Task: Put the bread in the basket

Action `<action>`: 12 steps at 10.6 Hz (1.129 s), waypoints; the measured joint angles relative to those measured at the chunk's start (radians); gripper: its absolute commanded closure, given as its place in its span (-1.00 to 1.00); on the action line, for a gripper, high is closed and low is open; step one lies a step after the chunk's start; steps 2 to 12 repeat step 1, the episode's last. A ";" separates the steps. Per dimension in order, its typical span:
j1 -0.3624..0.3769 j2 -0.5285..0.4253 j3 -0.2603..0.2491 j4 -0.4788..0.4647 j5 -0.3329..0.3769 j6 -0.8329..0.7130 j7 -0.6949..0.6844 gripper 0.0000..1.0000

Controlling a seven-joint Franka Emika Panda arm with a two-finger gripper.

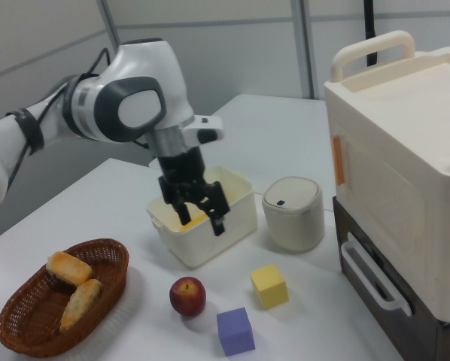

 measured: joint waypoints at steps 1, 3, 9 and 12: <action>-0.022 0.000 0.000 0.000 -0.014 0.010 -0.030 -1.00; -0.022 0.000 0.000 0.000 -0.014 0.010 -0.030 -1.00; -0.022 0.000 0.000 0.000 -0.014 0.010 -0.030 -1.00; -0.022 0.000 0.000 0.000 -0.014 0.010 -0.030 -1.00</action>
